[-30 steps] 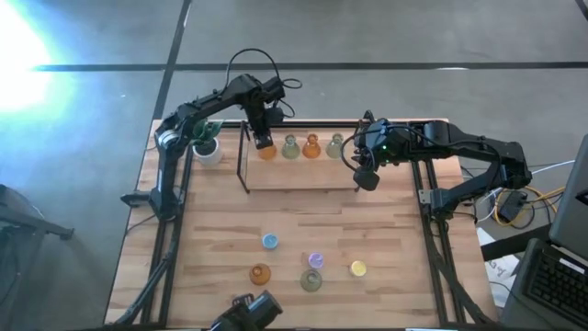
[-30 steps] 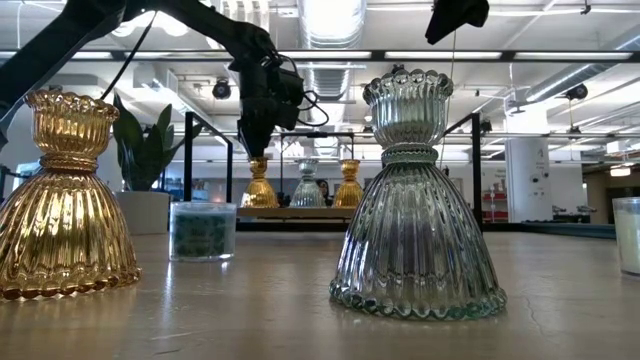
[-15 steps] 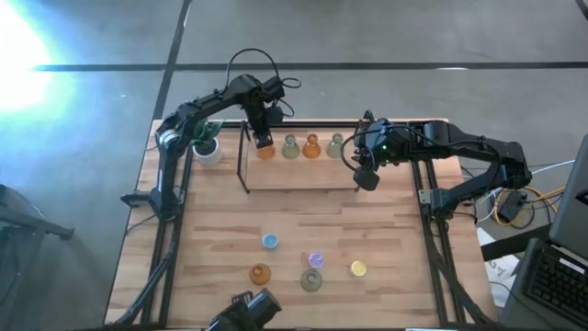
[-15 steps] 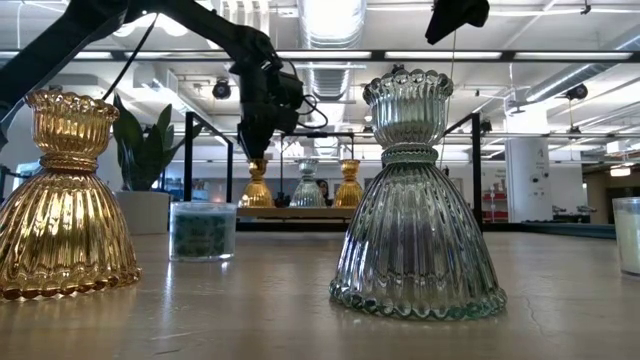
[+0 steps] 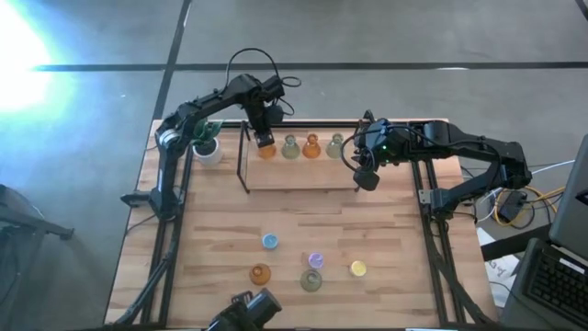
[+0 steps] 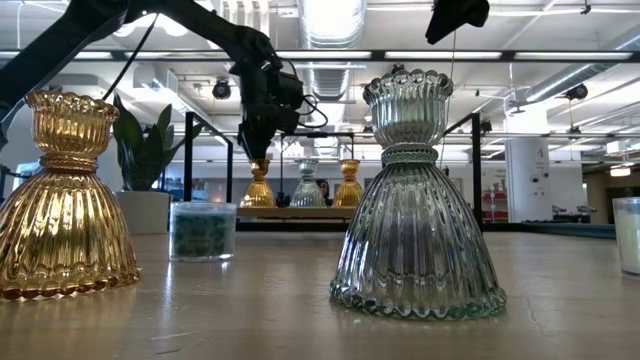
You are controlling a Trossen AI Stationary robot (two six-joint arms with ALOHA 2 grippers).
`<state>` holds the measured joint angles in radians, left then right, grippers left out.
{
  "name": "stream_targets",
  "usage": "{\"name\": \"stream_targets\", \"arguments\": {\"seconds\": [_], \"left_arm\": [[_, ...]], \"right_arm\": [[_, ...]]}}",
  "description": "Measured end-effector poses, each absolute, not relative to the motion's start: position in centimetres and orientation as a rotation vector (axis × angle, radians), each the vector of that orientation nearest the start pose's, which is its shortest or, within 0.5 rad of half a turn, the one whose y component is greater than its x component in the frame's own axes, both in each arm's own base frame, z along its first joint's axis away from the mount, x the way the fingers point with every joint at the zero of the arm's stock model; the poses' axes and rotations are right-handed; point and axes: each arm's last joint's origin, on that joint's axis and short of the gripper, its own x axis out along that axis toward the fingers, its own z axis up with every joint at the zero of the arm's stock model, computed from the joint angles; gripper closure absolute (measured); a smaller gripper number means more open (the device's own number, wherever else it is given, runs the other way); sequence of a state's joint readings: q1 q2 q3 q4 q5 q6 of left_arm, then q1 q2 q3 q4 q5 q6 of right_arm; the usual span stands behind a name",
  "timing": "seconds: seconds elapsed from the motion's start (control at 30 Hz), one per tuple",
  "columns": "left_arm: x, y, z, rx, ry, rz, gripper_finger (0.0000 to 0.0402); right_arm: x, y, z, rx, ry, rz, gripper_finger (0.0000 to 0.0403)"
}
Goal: Pick & Place candle stick holders
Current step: Put the top yellow glass candlestick on the shelf, then put the yellow candle on the shelf
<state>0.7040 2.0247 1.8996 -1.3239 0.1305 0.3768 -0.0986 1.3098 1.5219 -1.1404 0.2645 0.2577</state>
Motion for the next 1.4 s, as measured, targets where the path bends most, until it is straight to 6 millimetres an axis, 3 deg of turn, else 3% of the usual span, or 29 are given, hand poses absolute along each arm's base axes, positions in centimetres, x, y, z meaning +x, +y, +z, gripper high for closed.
{"name": "stream_targets", "arguments": {"seconds": [0.5,0.87,1.03,1.17,1.3,1.4], "left_arm": [[30.5,25.4,28.9,-0.267,1.355,0.232,0.0325],[29.4,24.5,31.3,-0.346,1.422,0.235,0.0325],[29.2,24.3,34.4,-0.319,1.355,0.264,0.0325],[28.7,23.4,38.6,-0.312,1.178,0.253,0.0325],[27.6,21.2,42.6,-0.367,0.933,0.149,0.0325],[26.3,18.4,44.9,-0.377,0.786,0.014,0.0326]], "right_arm": [[23.4,-3.1,39.2,0.159,0.880,-0.453,0.0316],[23.4,-3.1,39.2,0.159,0.879,-0.454,0.0333],[23.4,-3.1,39.2,0.160,0.878,-0.454,0.0332],[23.4,-3.1,39.2,0.160,0.878,-0.454,0.0325],[23.4,-3.1,39.2,0.160,0.878,-0.454,0.0318],[23.4,-3.1,39.2,0.159,0.881,-0.453,0.0316]]}}
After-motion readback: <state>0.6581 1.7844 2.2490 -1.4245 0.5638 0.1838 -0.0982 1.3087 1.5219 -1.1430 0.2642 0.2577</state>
